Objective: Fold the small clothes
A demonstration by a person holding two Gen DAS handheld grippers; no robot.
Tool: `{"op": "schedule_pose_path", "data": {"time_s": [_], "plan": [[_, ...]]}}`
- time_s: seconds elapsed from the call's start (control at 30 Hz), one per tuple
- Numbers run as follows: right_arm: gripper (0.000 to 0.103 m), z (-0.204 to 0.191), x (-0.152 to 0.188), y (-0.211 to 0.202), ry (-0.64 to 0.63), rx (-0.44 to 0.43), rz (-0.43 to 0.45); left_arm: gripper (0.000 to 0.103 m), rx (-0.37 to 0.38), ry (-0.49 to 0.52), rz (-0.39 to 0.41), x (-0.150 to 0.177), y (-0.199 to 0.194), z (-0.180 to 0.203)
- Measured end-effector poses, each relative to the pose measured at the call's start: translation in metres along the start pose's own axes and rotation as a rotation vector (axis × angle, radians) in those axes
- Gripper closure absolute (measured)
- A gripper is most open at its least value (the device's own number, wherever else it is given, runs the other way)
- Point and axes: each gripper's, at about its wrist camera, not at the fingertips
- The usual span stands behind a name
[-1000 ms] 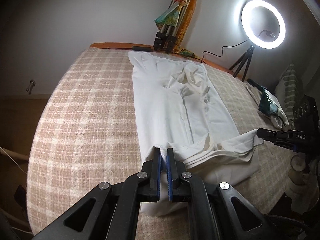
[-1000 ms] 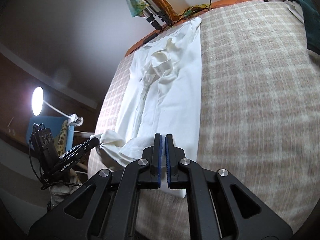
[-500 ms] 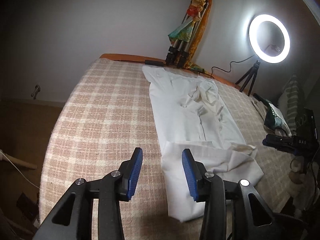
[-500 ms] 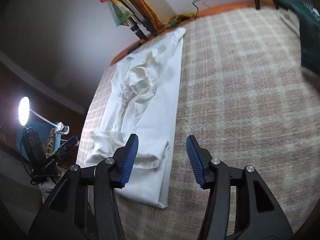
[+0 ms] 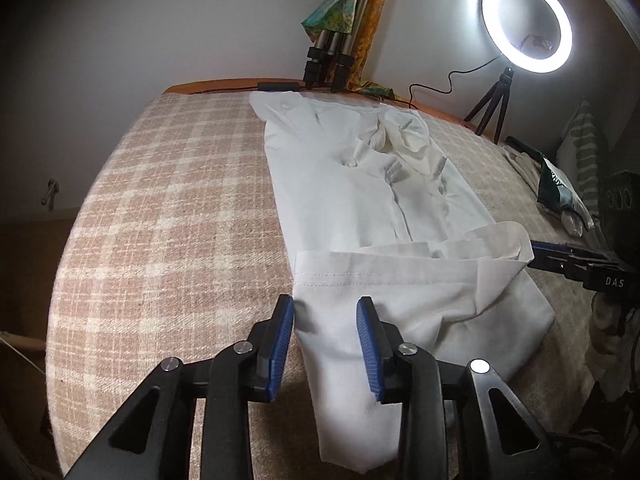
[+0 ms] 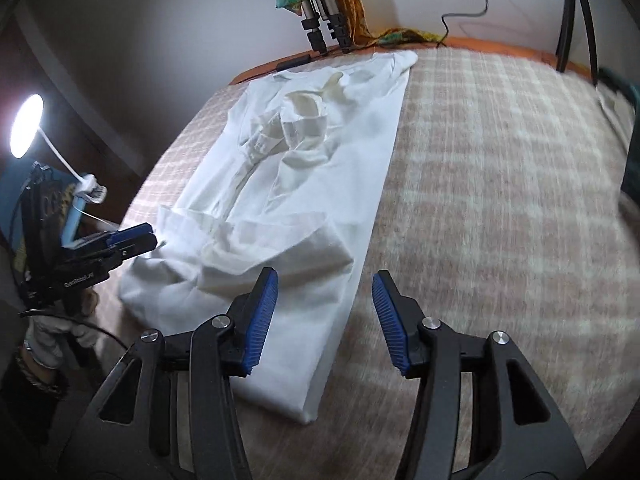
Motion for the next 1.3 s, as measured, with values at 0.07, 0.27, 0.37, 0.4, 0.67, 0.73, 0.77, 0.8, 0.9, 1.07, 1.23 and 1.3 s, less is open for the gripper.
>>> {"op": "schedule_pose_path", "data": {"time_s": [0.07, 0.27, 0.37, 0.4, 0.67, 0.73, 0.77, 0.8, 0.9, 1.07, 1.23, 1.3], "plan": [[0.05, -0.004, -0.004, 0.004, -0.037, 0.021, 0.007, 0.086, -0.009, 0.014, 0.0, -0.001, 0.002, 0.004], [0.097, -0.008, -0.011, 0.018, -0.099, 0.065, -0.025, 0.103, -0.033, 0.009, 0.037, -0.003, -0.002, 0.005], [0.099, -0.005, -0.014, 0.017, -0.09, 0.06, -0.015, 0.103, -0.047, -0.001, 0.081, -0.006, -0.009, 0.005], [0.099, -0.005, -0.014, 0.015, -0.092, 0.073, -0.007, 0.103, -0.063, -0.004, 0.105, -0.008, -0.011, 0.004], [0.101, 0.017, -0.014, 0.003, 0.018, 0.044, -0.02, 0.07, -0.027, -0.136, 0.128, -0.007, -0.019, -0.03], [0.101, 0.02, -0.007, -0.011, 0.036, 0.015, -0.018, 0.07, 0.004, -0.131, 0.128, 0.002, -0.033, -0.034], [0.1, 0.02, -0.001, -0.018, 0.042, -0.011, -0.016, 0.07, 0.027, -0.131, 0.123, 0.008, -0.039, -0.036], [0.095, 0.02, 0.005, -0.023, 0.052, -0.045, -0.018, 0.067, 0.053, -0.127, 0.117, 0.015, -0.044, -0.037], [0.063, 0.019, 0.028, -0.034, 0.087, -0.138, -0.027, 0.065, 0.103, -0.092, 0.089, 0.038, -0.053, -0.034], [0.062, 0.006, 0.054, -0.028, 0.082, -0.178, -0.054, 0.063, 0.125, 0.003, 0.038, 0.066, -0.044, -0.01], [0.067, -0.001, 0.058, -0.013, 0.106, -0.184, -0.078, 0.065, 0.146, 0.03, 0.049, 0.065, -0.035, 0.008], [0.092, -0.003, 0.058, -0.008, 0.119, -0.194, -0.085, 0.066, 0.159, 0.048, 0.063, 0.059, -0.035, 0.016]]}}
Point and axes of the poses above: each gripper's, at about its wrist camera, not at the fingertips, and y roughly the way its jaws point, z to its right, x to its underside, and after that the axes turned 4 degrees about -z, right-handed
